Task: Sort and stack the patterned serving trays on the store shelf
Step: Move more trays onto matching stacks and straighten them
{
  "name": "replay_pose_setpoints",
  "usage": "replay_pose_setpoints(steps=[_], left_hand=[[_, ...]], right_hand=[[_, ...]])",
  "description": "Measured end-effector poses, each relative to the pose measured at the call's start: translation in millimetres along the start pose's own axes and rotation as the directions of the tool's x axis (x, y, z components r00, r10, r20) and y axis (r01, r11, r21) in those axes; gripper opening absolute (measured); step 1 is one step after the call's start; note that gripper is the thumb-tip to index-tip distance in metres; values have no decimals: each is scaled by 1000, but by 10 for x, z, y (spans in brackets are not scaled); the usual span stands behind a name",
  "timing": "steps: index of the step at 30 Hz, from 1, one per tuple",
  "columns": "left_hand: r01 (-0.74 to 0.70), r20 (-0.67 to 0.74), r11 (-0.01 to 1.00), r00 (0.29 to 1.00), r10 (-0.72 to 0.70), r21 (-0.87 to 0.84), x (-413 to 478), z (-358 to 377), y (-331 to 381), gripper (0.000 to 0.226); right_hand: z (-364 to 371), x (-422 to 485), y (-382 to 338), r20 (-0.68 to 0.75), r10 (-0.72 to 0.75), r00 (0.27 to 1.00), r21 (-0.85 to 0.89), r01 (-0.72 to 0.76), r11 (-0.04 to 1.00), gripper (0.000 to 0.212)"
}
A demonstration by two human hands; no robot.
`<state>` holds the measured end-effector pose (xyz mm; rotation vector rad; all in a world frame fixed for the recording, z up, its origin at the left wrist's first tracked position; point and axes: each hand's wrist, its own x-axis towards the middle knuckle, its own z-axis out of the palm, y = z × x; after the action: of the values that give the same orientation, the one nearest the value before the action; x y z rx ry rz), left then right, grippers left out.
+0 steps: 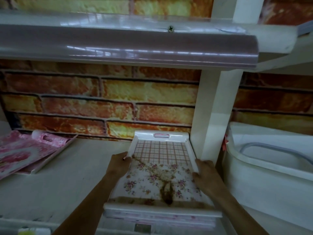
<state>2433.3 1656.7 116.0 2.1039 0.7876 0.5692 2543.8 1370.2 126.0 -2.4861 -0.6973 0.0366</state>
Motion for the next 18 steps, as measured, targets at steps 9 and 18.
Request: replay_pose_setpoints(steps=[9, 18], left_hand=[[62, 55, 998, 997, -60, -31, 40, 55, -97, 41], [123, 104, 968, 989, -102, -219, 15, -18, -119, 38]], right_hand=[[246, 31, 19, -112, -7, 994, -91, -4, 996, 53], [297, 80, 117, -88, 1, 996, 14, 0, 1000, 52]])
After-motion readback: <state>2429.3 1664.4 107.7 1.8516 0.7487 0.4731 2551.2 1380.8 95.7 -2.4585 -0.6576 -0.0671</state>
